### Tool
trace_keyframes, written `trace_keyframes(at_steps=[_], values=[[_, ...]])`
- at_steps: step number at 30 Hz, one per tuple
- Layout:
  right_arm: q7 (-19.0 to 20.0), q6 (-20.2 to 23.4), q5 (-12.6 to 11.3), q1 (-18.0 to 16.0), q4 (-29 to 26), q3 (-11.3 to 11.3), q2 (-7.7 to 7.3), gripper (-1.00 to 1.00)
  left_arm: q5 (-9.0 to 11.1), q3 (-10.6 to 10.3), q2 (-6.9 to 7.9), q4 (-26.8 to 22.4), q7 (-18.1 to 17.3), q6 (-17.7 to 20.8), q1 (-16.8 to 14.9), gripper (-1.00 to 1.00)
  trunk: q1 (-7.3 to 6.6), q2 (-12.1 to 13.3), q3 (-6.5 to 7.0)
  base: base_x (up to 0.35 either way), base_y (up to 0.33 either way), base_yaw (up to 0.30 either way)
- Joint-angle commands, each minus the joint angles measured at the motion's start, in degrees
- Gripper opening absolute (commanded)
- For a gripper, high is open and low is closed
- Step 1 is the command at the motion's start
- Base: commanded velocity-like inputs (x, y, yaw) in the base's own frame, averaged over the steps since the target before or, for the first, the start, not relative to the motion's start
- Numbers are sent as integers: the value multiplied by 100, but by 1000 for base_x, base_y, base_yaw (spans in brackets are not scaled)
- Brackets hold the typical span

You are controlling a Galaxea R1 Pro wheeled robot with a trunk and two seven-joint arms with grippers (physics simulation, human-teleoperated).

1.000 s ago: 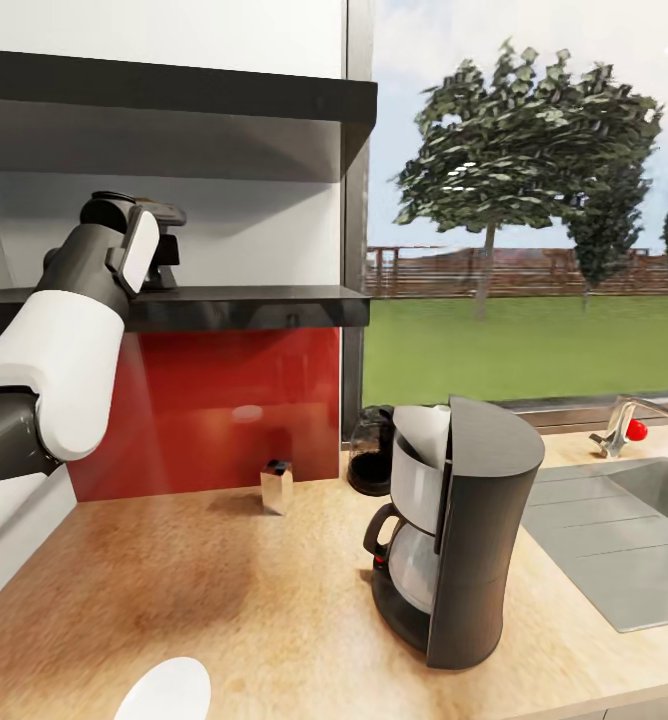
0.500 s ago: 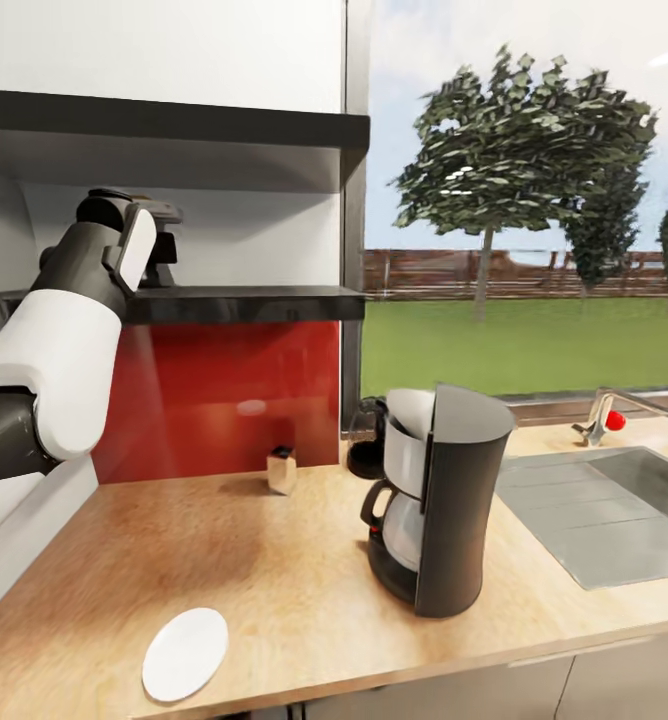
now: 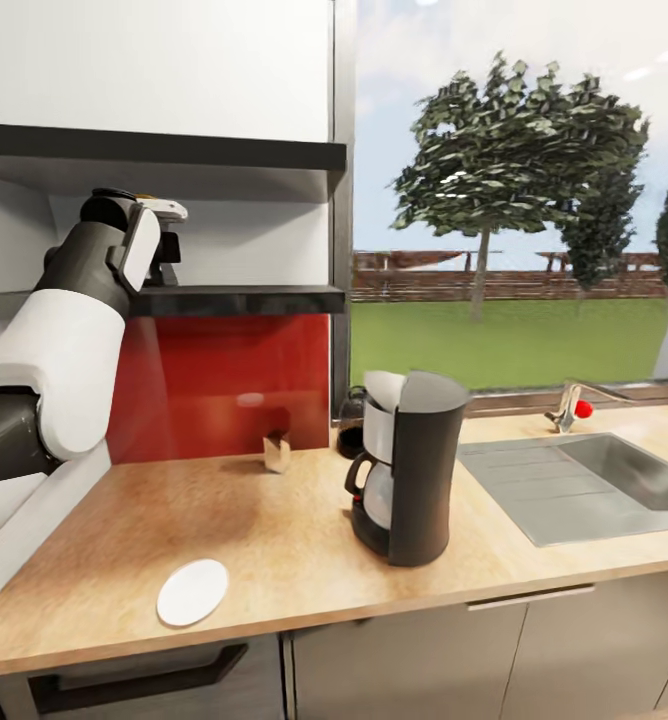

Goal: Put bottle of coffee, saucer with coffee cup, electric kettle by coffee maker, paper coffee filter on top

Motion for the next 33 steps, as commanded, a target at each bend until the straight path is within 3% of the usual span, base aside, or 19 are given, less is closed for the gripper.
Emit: trace_keyframes(at_steps=[1,17,21,28,29,33], values=[[16,-5,-58,4,-10,47,-3,100,-37,12,-4,-4,-5,23,-2,-100,-1,-4,-1,-281,-167,0],[16,-2,-58,4,-23,43,-2,100,8,37,-68,-4,-20,21,4,-100,-1,-4,81,-302,-123,-206],[16,-2,-58,4,-67,43,-3,100,14,38,-244,-3,-127,21,13,-100,-1,-4,104,-281,-86,-244],[16,-2,-58,4,-191,38,-15,100,19,30,-778,0,-367,28,16,-100,-1,-4,119,-51,-15,-85],[16,-2,-58,4,-214,38,-19,100,29,29,-887,2,-589,29,17,-100,-1,-4,119,-3,-1,-5],[16,-2,-58,4,-289,35,-21,100,31,32,-941,4,-1371,20,54,-100,-1,-4,119,-1,0,-1]])
